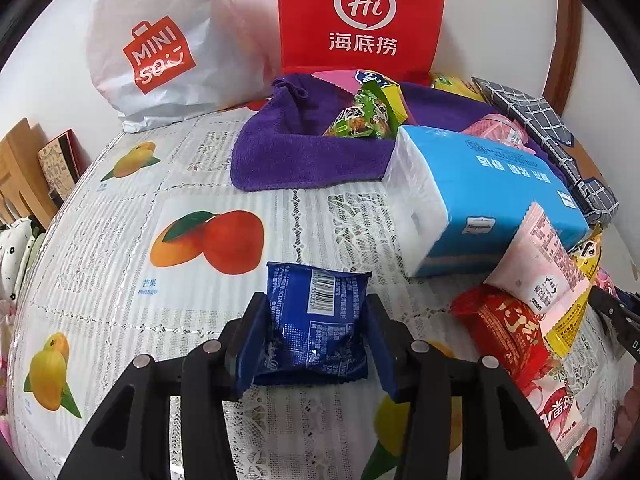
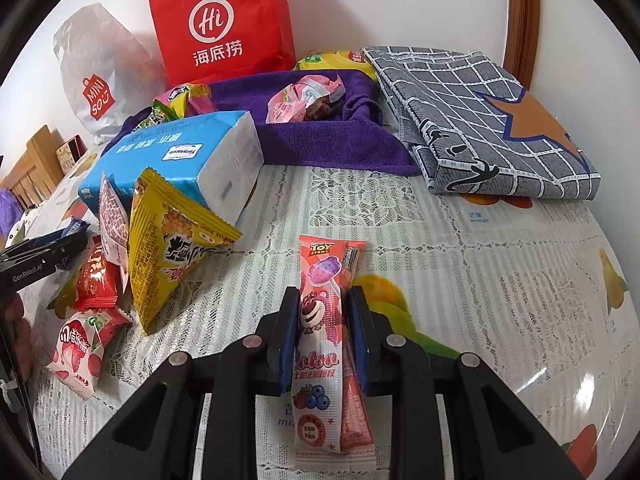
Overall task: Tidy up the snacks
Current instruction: 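Carry the blue packet and pink stick candy over the purple towel with both grippers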
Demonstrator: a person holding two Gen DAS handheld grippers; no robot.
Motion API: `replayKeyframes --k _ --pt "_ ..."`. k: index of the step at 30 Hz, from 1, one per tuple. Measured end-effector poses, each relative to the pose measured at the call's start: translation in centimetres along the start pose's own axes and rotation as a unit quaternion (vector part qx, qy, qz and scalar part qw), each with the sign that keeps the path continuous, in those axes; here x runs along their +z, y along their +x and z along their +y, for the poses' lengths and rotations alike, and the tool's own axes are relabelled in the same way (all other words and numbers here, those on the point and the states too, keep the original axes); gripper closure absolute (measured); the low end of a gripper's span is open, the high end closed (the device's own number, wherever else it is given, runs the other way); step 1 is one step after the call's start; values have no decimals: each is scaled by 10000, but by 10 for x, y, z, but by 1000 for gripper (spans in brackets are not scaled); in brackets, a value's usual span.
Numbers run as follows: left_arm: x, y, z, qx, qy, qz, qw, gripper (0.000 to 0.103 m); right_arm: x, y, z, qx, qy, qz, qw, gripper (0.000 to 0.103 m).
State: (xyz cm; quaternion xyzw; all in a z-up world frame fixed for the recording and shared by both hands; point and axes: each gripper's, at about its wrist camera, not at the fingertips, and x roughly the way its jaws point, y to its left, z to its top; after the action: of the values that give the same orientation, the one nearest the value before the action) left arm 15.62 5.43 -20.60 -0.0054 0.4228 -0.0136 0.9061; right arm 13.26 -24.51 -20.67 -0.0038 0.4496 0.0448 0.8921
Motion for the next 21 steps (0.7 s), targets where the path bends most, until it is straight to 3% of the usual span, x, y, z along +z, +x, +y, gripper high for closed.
replayKeyframes --k 4,8,11,13,21 --pt "0 0 -1 40 34 4 10000 56 0 0 3 -78 -87 7 9999 77" --pt "0 -2 -1 -15 11 15 10000 62 0 0 2 10 -18 3 10000 77" --pt "2 -5 2 -174 -108 141 9997 62 0 -2 -3 36 96 -32 9999 81" --pt "4 -13 4 -306 -185 132 9993 62 -1 -3 -3 -102 128 -24 9999 82" --pt "20 -58 -5 -312 -13 -151 9994 62 18 -39 6 57 141 -258 9996 82"
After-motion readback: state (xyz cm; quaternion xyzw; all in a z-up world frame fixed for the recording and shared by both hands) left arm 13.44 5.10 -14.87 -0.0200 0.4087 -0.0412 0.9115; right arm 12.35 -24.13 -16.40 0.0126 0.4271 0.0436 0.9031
